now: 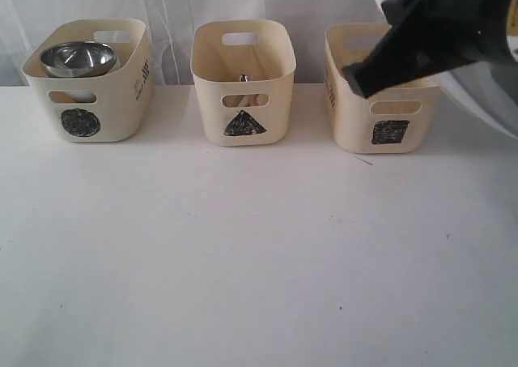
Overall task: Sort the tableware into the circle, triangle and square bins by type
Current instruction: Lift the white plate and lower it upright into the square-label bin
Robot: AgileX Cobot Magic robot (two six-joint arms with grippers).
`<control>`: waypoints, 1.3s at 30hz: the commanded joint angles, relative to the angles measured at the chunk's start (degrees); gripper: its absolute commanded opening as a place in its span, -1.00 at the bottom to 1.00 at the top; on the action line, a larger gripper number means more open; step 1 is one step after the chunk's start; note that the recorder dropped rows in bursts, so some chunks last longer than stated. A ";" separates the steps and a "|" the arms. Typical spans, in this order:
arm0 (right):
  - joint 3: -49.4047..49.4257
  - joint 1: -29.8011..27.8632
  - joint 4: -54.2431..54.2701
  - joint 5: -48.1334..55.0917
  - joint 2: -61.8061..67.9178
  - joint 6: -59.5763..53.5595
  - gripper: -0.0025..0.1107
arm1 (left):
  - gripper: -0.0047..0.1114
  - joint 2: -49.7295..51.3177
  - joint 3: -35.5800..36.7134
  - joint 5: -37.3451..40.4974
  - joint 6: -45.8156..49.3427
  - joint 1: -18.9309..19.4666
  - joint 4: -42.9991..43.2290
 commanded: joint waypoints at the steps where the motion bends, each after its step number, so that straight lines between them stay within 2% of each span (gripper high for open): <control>1: -5.21 -7.86 -2.86 -11.15 6.80 -1.13 -0.96 | -0.92 -0.30 0.24 -0.05 -0.13 -0.26 -0.32; 9: -15.07 -17.80 -2.75 -23.15 19.85 -0.65 -0.96 | -0.92 -0.30 0.24 -0.05 -0.13 -0.26 -0.32; 15: -22.40 -21.99 -2.03 -30.00 30.08 -0.53 -0.96 | -0.92 -0.30 0.24 -0.05 -0.13 -0.26 -0.32; 30: -36.69 -26.17 -1.78 -35.64 48.63 0.93 -0.96 | -0.92 -0.30 0.24 -0.05 -0.13 -0.26 -0.32; 39: -39.77 -27.44 -1.78 -35.81 53.59 2.42 -0.95 | -0.92 -0.30 0.24 -0.05 -0.13 -0.26 -0.32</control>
